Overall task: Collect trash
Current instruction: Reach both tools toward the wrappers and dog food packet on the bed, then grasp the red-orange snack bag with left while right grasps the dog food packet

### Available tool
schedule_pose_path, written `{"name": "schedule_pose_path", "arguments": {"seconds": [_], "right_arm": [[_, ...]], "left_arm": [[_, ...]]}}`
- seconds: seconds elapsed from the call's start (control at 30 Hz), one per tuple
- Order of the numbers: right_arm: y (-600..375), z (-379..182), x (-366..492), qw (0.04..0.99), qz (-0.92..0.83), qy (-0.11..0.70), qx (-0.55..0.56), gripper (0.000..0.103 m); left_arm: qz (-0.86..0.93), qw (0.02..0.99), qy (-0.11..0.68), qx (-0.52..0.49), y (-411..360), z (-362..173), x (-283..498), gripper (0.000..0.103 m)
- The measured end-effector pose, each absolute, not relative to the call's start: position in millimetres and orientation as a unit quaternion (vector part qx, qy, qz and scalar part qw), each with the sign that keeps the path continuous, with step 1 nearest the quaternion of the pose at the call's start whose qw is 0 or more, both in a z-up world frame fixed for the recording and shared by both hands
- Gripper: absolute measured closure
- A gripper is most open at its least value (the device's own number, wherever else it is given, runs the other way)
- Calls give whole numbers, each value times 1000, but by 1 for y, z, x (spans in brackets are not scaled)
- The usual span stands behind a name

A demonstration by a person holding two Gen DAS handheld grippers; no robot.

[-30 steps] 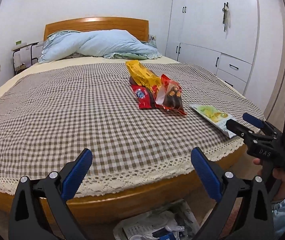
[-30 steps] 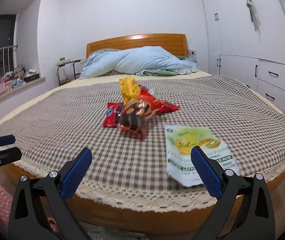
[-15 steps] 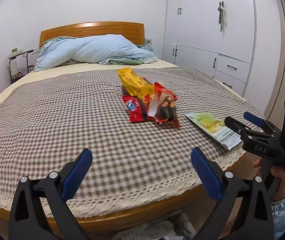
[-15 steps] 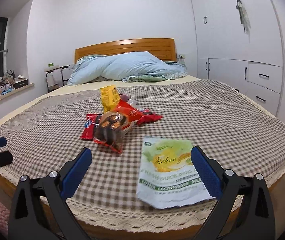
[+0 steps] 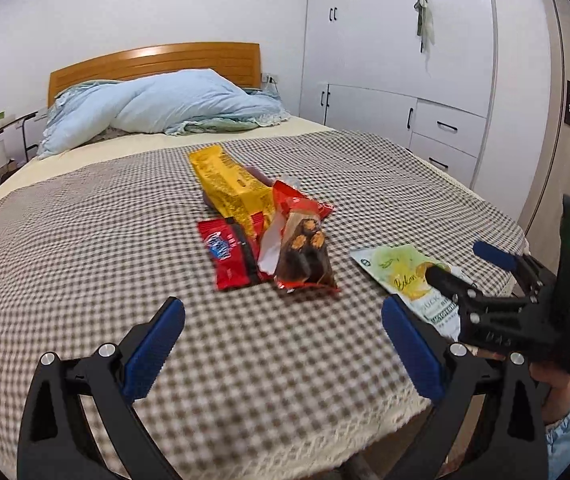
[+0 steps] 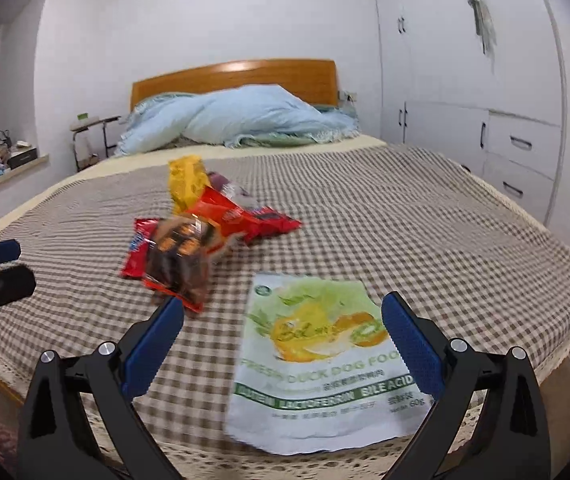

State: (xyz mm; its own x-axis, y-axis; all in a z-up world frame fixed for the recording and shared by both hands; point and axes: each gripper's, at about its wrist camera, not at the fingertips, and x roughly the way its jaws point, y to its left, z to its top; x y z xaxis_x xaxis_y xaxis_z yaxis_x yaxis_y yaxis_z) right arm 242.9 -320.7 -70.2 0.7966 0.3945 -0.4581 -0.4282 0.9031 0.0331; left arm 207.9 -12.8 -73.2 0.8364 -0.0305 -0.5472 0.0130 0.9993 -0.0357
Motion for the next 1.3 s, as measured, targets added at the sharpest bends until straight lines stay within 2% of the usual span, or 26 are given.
{"name": "schedule_pose_path", "arguments": {"seconds": [0.5,0.7,0.9,0.97,1.0,1.07,1.1,1.2,1.23,1.3], "right_arm": [[-347,-86,284,944,162,288,-22,8],[-353,-85,286,945,156,288,-11,8],[-353,-88,288,944,153,292,-8,8],[-352,-87,288,944,155,293,-8,8],[-352,-87,288,943,156,293,-7,8],[-354,-87,288,941,163,297,5,8],[-354,-87,289,940,165,299,10,8],[-356,-88,290,938,165,304,17,8],[-356,-89,290,938,163,306,15,8],[-355,-91,290,936,164,310,13,8]], "left_arm": [[28,931,363,4,-47,-110,328,8],[41,928,370,-27,-45,-122,348,8],[57,918,391,-29,-49,-133,367,17],[65,913,401,-31,-48,-137,371,31],[63,910,407,-36,-46,-139,371,34],[54,906,417,-51,-44,-143,371,52],[51,905,418,-53,-44,-144,370,54],[46,909,410,-53,-43,-143,363,70],[50,911,405,-51,-42,-140,360,82],[61,917,391,-44,-41,-134,353,89]]}}
